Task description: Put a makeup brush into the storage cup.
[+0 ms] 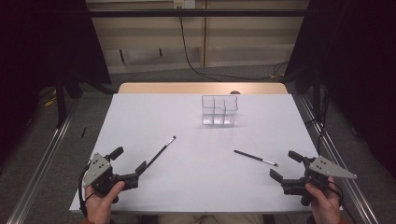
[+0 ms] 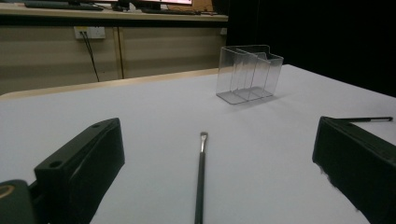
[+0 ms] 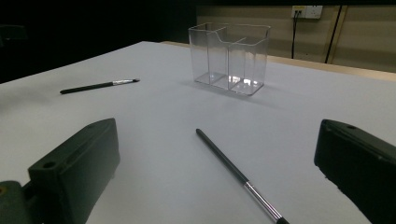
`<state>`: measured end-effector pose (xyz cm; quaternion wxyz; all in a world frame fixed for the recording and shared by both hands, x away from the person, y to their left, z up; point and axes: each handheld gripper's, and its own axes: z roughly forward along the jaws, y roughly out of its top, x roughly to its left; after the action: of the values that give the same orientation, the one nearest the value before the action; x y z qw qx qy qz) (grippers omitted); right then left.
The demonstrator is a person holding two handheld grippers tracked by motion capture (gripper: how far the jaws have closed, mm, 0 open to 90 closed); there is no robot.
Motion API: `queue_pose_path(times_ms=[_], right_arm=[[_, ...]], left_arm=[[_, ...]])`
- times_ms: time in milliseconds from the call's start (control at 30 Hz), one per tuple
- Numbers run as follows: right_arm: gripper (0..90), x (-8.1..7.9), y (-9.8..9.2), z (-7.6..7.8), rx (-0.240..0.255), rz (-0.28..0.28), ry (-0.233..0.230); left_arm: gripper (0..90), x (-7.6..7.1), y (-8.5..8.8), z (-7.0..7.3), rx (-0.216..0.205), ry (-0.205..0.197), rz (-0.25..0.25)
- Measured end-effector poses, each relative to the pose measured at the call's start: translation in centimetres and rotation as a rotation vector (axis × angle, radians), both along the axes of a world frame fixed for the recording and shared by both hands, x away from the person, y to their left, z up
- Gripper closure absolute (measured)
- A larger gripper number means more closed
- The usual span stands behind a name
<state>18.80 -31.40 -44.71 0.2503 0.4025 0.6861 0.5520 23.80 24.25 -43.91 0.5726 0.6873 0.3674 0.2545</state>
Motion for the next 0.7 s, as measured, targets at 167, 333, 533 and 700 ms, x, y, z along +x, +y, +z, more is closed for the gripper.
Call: queue_pose_path(times_ms=[167, 333, 533, 700], right_arm=[[0.0, 0.06, -0.01, 0.02, 0.005, 0.002, -0.002], [0.0, 0.07, 0.07, 0.01, 0.002, 0.007, 0.002], [0.0, 0.07, 0.29, 0.05, -0.001, 0.011, 0.016], [0.0, -0.05, 0.52, 0.21, -0.005, 0.024, 0.002]], left_arm=[[2.2, -0.02, -0.12, 0.0, 0.013, 0.002, -0.009], [2.2, -0.1, 0.11, -0.07, 0.018, 0.023, -0.005], [2.2, -0.44, 0.21, 0.12, 0.02, 0.019, -0.027], [2.2, -0.16, 0.11, 0.12, 0.042, 0.022, -0.041]])
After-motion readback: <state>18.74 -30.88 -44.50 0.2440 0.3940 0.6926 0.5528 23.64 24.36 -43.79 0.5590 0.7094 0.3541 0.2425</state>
